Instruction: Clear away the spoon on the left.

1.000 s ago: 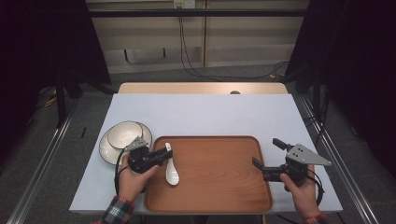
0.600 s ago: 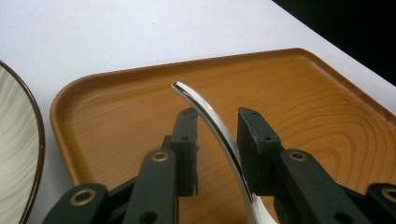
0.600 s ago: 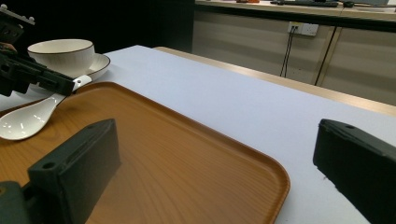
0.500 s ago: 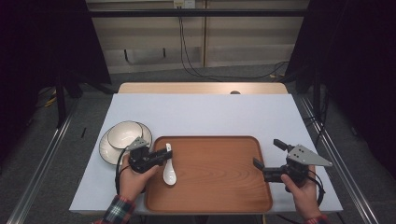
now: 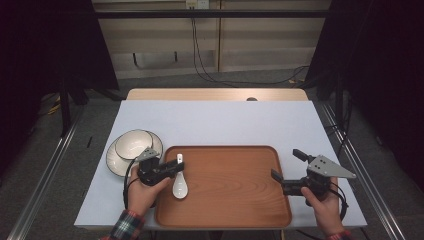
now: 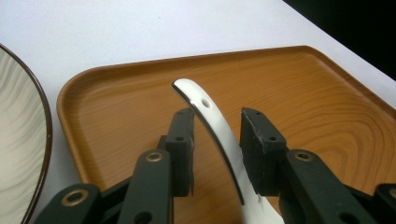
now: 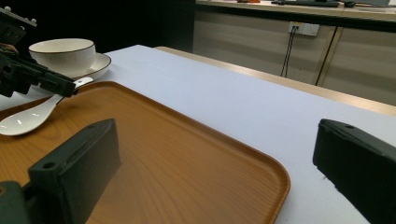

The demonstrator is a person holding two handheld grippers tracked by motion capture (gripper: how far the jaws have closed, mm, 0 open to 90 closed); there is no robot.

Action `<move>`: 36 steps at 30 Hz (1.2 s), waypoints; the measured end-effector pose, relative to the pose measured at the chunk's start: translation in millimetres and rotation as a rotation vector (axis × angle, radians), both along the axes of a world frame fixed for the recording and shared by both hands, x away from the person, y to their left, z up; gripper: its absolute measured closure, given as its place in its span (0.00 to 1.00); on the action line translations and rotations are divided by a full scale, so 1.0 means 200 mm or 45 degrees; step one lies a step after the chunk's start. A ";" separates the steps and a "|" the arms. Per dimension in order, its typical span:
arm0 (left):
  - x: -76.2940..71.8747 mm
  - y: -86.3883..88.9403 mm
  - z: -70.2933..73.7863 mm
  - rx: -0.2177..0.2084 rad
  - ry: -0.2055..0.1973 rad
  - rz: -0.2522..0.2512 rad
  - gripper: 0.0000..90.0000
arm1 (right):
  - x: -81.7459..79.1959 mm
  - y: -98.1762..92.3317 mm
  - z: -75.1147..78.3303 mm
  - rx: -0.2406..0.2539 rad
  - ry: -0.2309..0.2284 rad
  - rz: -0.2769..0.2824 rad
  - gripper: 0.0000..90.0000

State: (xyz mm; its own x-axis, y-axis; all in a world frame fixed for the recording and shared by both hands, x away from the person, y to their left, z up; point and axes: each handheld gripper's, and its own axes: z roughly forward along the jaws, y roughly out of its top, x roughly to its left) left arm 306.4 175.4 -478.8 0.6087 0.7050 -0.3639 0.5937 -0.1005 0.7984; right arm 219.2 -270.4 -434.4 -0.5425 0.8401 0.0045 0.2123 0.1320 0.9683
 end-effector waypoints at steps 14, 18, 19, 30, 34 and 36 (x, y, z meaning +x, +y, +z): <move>-0.01 -0.01 0.01 0.022 -0.019 -0.026 0.64 | 0.00 0.00 0.00 -0.013 0.002 0.003 0.00; -0.01 -0.02 0.01 0.047 -0.026 -0.038 0.61 | 0.00 0.00 0.00 -0.015 0.004 0.003 0.00; -0.01 -0.02 0.01 0.056 -0.030 -0.038 0.60 | 0.00 0.00 0.00 -0.015 0.006 0.004 0.00; 0.00 -0.02 0.02 0.081 -0.073 -0.032 0.45 | 0.00 0.00 0.00 -0.021 0.003 0.015 0.01; 0.00 -0.01 0.02 0.076 -0.078 -0.026 0.40 | 0.00 0.01 0.00 -0.022 0.001 0.016 0.01; 0.00 -0.01 0.03 0.074 -0.085 -0.026 0.39 | 0.00 0.01 0.00 -0.023 0.001 0.016 0.01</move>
